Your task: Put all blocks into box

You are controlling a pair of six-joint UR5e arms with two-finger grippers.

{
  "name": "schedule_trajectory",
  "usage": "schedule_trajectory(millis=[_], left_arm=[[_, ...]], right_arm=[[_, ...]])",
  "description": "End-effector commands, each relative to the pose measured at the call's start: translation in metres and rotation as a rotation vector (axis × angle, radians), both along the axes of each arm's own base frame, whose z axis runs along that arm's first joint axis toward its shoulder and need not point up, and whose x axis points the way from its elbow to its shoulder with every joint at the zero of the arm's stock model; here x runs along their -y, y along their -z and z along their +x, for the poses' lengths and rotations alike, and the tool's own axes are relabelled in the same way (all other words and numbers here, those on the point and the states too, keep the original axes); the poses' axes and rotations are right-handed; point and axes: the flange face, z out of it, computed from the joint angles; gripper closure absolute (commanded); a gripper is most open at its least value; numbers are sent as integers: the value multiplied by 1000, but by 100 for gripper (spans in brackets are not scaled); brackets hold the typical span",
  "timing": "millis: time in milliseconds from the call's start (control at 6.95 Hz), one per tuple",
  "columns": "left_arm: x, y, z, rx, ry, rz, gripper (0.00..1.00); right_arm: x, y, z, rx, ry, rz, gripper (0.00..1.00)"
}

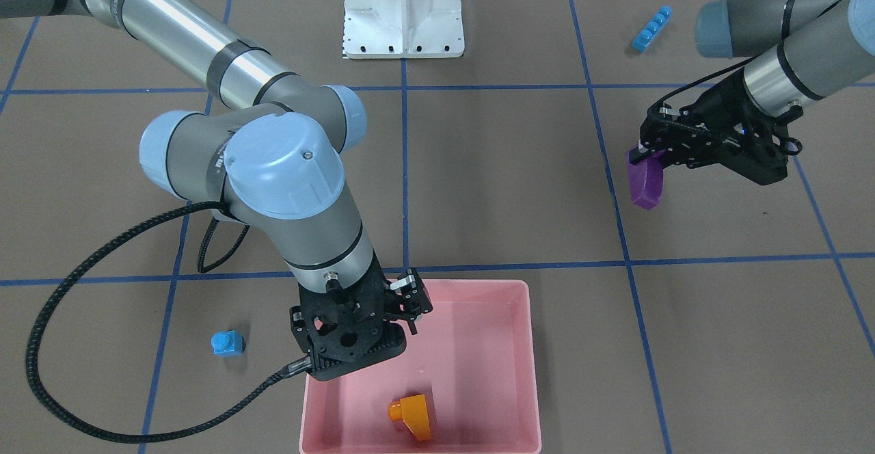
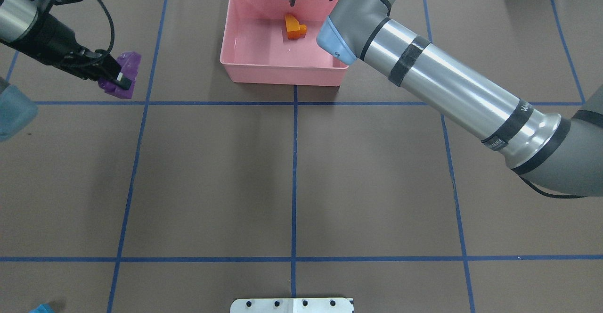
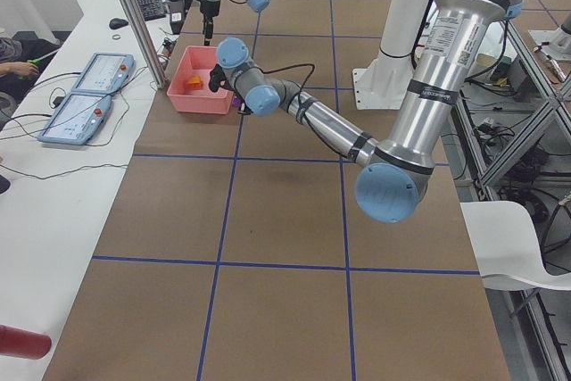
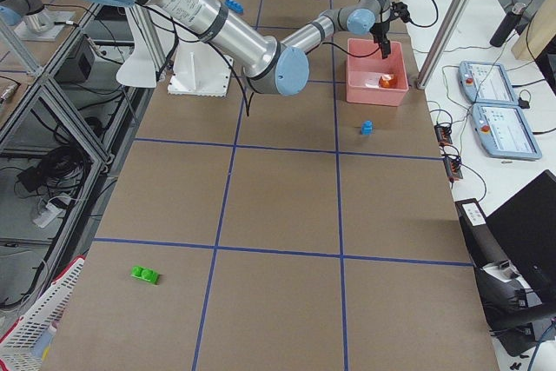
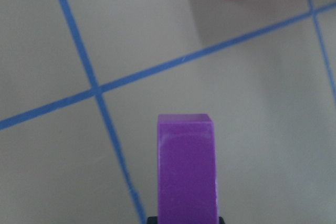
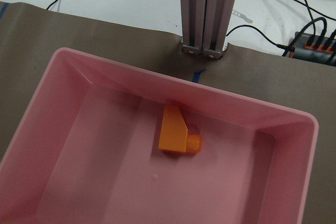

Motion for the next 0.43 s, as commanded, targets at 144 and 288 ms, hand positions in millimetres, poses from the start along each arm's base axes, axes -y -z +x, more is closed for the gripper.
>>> schedule_trajectory(millis=[144, 288], left_arm=[[57, 100, 27, -16, 217, -109, 100], [84, 129, 57, -11, 256, -163, 100]], right_arm=[[-4, -73, 89, -47, 0, -41, 2], [0, -107, 116, -77, 19, -28, 2]])
